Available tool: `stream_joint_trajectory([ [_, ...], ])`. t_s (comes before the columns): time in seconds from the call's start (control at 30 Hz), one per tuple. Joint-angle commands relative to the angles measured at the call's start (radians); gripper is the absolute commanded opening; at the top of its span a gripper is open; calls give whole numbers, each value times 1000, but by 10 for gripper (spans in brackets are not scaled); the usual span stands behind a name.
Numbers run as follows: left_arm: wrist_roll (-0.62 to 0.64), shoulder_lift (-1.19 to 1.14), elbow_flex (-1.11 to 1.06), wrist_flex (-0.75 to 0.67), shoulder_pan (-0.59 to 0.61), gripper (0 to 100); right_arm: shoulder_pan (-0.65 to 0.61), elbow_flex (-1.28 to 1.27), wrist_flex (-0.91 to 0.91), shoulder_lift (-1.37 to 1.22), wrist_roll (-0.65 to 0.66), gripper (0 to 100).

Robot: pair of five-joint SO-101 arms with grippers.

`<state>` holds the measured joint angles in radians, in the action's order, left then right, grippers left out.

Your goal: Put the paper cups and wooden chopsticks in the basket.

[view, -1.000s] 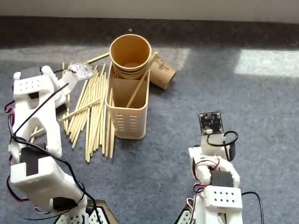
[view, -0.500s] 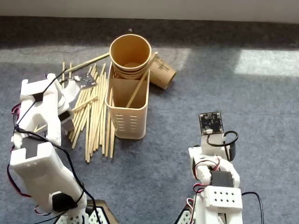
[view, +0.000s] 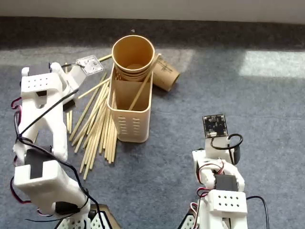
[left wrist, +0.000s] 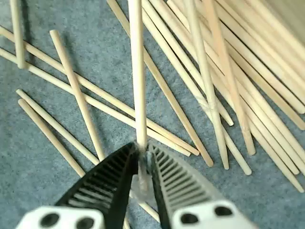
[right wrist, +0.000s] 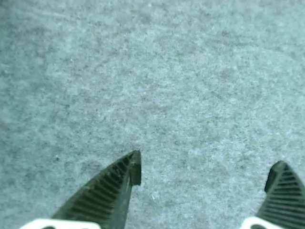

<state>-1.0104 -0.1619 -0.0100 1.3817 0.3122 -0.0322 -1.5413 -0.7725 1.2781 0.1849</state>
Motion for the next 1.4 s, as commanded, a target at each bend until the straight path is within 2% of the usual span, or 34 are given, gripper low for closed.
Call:
stream_joint_trajectory([
  [0.0,104,119,41,26,-39,4,8,5,19,10,12,393],
  [0.27,365,280,39,63,-64,4,8,5,19,10,12,393],
  [0.5,733,450,156,57,-156,4,8,5,19,10,12,393],
  [0.63,862,544,292,52,-277,4,8,5,19,10,12,393],
  [0.83,925,690,341,14,-499,4,8,5,19,10,12,393],
  [0.97,964,791,214,-38,-604,4,8,5,19,10,12,393],
  [1.1,970,1018,-64,-190,-605,3,8,5,19,10,12,393],
  [1.27,876,1411,-515,-393,-604,3,8,5,19,10,12,393],
  [1.37,878,1449,-671,-456,-575,3,8,5,19,10,12,393],
])
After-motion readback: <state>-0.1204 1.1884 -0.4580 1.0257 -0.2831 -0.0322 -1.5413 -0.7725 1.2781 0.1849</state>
